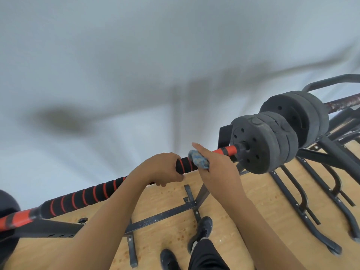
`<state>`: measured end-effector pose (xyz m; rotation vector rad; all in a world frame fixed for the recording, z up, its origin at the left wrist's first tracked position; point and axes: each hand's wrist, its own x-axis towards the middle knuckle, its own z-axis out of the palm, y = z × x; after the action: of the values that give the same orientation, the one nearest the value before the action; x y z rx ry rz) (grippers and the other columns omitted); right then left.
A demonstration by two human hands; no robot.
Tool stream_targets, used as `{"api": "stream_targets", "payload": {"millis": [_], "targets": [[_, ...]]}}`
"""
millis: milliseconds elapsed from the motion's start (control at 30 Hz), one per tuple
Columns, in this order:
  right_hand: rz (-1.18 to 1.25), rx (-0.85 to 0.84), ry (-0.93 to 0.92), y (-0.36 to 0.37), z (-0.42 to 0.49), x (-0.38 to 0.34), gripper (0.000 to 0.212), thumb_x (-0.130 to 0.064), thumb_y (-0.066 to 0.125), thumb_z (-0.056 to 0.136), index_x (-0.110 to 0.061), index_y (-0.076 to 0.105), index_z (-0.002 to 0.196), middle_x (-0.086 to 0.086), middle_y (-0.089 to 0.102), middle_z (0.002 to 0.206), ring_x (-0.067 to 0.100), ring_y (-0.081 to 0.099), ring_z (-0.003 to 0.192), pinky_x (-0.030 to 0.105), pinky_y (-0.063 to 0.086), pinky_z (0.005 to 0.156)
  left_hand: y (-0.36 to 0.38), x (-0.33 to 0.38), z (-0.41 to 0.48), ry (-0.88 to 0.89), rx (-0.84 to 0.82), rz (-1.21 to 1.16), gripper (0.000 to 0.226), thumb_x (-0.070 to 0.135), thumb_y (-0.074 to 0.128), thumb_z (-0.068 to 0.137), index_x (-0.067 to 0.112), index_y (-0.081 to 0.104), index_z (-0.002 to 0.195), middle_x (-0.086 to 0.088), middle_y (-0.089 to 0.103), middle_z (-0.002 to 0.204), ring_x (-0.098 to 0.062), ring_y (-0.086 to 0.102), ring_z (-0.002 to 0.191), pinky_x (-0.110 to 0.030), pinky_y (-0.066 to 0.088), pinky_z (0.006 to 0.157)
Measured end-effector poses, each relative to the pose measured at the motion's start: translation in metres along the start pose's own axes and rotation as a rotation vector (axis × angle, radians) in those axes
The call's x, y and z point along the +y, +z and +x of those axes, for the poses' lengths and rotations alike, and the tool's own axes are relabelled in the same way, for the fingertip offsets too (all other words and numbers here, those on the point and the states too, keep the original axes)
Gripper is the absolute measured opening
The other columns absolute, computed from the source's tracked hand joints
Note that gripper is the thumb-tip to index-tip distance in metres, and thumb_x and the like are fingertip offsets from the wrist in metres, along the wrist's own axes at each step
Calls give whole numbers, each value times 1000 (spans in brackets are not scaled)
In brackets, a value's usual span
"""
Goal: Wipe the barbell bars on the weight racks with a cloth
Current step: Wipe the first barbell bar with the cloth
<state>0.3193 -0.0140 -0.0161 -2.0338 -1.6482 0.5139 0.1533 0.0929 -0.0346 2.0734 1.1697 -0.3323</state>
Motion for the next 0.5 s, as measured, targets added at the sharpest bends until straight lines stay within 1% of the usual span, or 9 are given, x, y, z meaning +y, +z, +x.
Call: {"api": "stream_targets", "payload": {"millis": [67, 133, 167, 233, 267, 300, 367, 433, 500], "targets": [[-101, -41, 4, 0, 7, -2, 53, -22, 54, 99, -46, 45, 145, -7, 65, 96, 12, 62, 83, 31, 59, 72, -9, -1, 0, 15, -106, -106, 27, 37, 78, 90, 25, 56, 101, -5, 67, 84, -11, 62, 51, -25, 55, 53], [-110, -54, 5, 4, 2, 1, 53, -22, 56, 98, -44, 45, 145, -7, 67, 100, 13, 62, 87, 30, 58, 73, -15, -3, 3, 30, -172, -170, 30, 36, 80, 90, 20, 58, 104, -6, 65, 80, -13, 61, 50, -27, 56, 54], [-101, -63, 3, 6, -2, 6, 58, -22, 59, 98, -44, 42, 149, -8, 66, 100, 11, 59, 85, 25, 55, 71, -17, -4, 4, 35, -197, -190, 31, 36, 80, 90, 18, 59, 104, -6, 65, 78, -13, 60, 50, -27, 56, 54], [-116, -97, 1, 8, -13, 16, 68, -22, 63, 98, -46, 30, 154, -11, 60, 94, 5, 49, 79, 10, 39, 60, -19, -4, 6, 43, -234, -213, 33, 36, 80, 91, 15, 59, 105, -6, 64, 76, -14, 59, 51, -27, 55, 53], [-132, -104, -3, 9, -20, 20, 72, -22, 65, 97, -47, 28, 153, -11, 61, 94, 4, 47, 78, 9, 32, 56, -19, -4, 7, 43, -247, -223, 34, 37, 80, 91, 13, 60, 105, -6, 64, 75, -14, 59, 51, -27, 55, 53], [-123, -90, -12, 10, -26, 23, 74, -21, 69, 95, -47, 30, 152, -10, 66, 97, 4, 48, 78, 8, 31, 56, -20, -5, 8, 42, -257, -236, 35, 37, 80, 91, 12, 60, 104, -6, 64, 74, -15, 59, 52, -28, 55, 54], [-20, -49, -38, 12, -34, 31, 73, -19, 76, 89, -44, 42, 149, -10, 72, 104, 4, 55, 80, 9, 43, 62, -21, -7, 10, 36, -272, -266, 35, 37, 81, 90, 11, 61, 101, -5, 64, 72, -15, 59, 52, -29, 55, 54], [74, 9, -61, 8, -26, 36, 67, -20, 76, 89, -42, 48, 147, -11, 73, 99, 7, 63, 81, 24, 57, 69, -21, -7, 10, 32, -276, -280, 36, 38, 82, 89, 11, 61, 102, -4, 64, 71, -15, 59, 51, -30, 56, 56], [101, 71, -109, -3, -5, 33, 60, -19, 71, 94, -39, 49, 146, -9, 70, 91, 10, 65, 78, 32, 59, 70, -21, -7, 10, 35, -251, -293, 39, 41, 84, 87, 14, 61, 103, -3, 66, 72, -17, 62, 52, -32, 59, 60]]}}
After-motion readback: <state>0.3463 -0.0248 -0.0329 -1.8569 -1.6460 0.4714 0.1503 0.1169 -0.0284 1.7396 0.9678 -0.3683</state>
